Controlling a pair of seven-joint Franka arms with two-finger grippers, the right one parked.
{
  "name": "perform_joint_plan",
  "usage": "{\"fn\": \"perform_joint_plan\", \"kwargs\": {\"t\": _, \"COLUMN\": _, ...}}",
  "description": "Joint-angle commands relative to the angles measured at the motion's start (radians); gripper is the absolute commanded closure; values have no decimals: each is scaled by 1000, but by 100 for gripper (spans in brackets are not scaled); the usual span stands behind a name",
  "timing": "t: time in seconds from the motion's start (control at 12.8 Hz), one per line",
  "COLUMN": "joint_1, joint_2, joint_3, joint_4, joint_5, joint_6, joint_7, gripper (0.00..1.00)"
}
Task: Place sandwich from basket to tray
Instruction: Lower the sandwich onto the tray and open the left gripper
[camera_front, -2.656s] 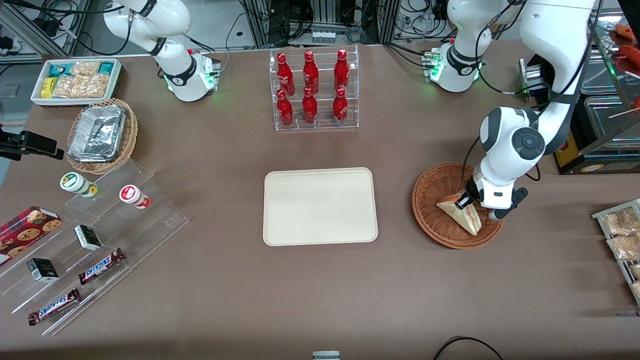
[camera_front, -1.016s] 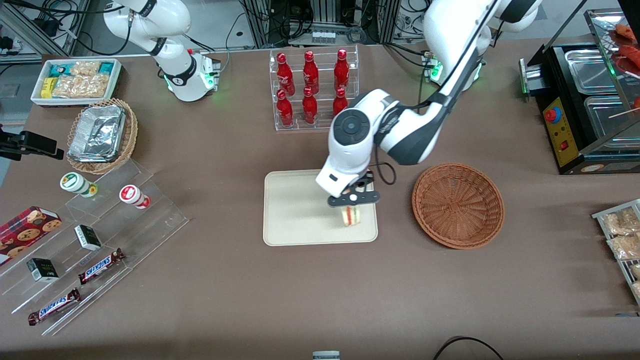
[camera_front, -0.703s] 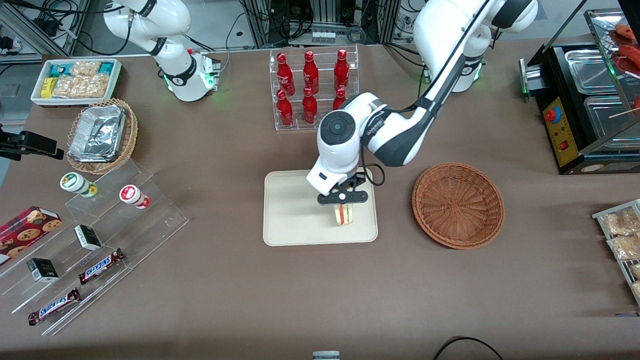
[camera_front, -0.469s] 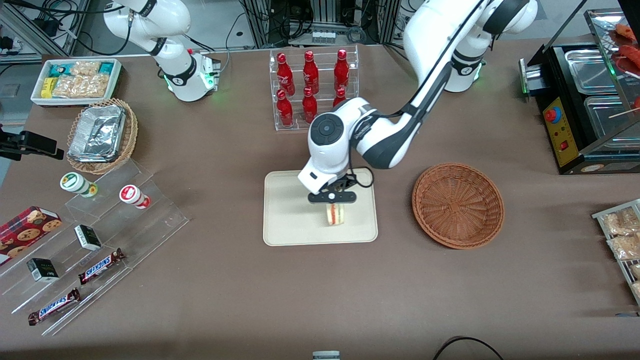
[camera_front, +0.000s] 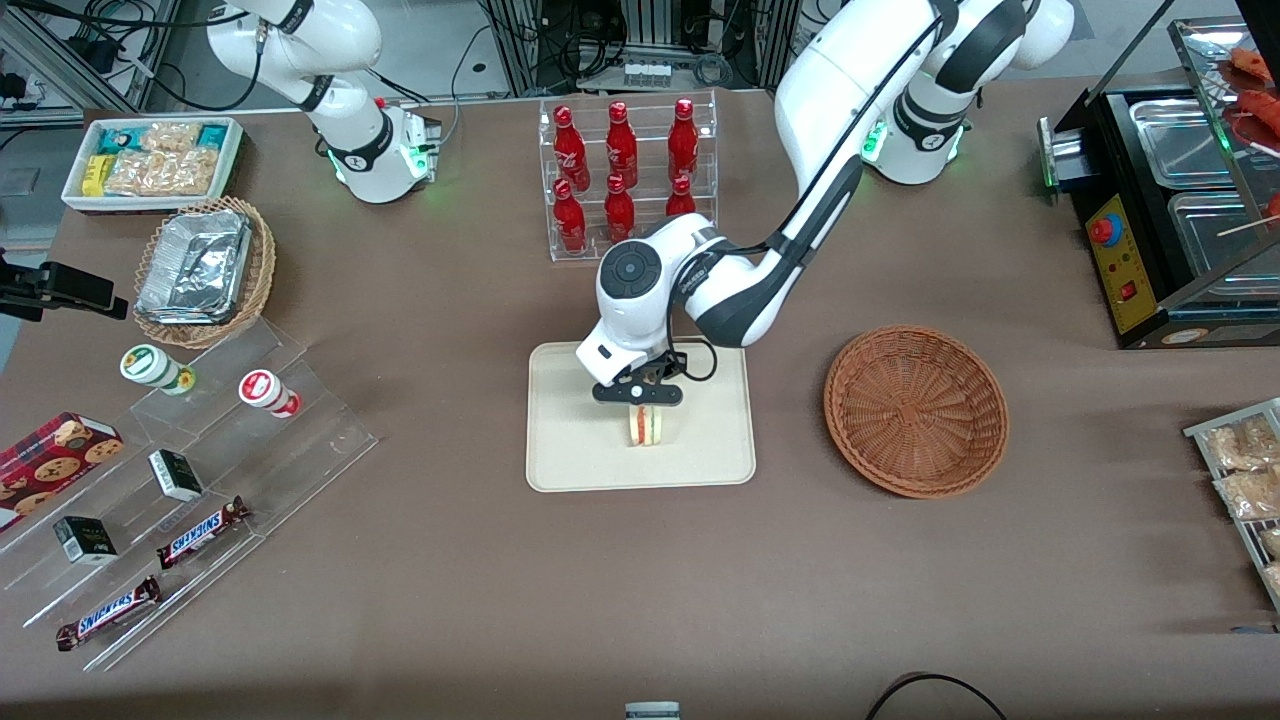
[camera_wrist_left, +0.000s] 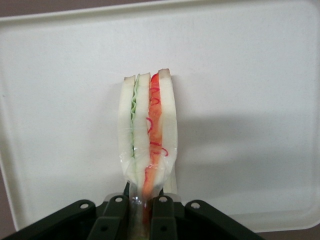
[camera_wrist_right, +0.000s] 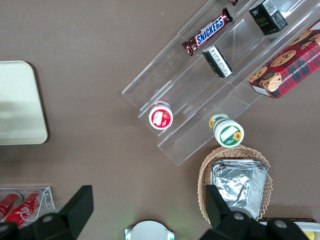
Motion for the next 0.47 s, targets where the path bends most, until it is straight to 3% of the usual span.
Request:
{"fn": "perform_joint_plan", "kwargs": {"t": 0.0, "joint_1": -22, "joint_2": 30, "joint_3": 11, "joint_4": 35, "joint_5": 22, "joint_6": 10, "joint_7": -30, "gripper": 100}}
{"fn": "perform_joint_plan", "kwargs": {"t": 0.39, "joint_1": -22, "joint_2": 51, "joint_3": 18, "joint_4": 35, "joint_5": 25, "joint_6": 85, "joint_7": -30, "gripper": 100}}
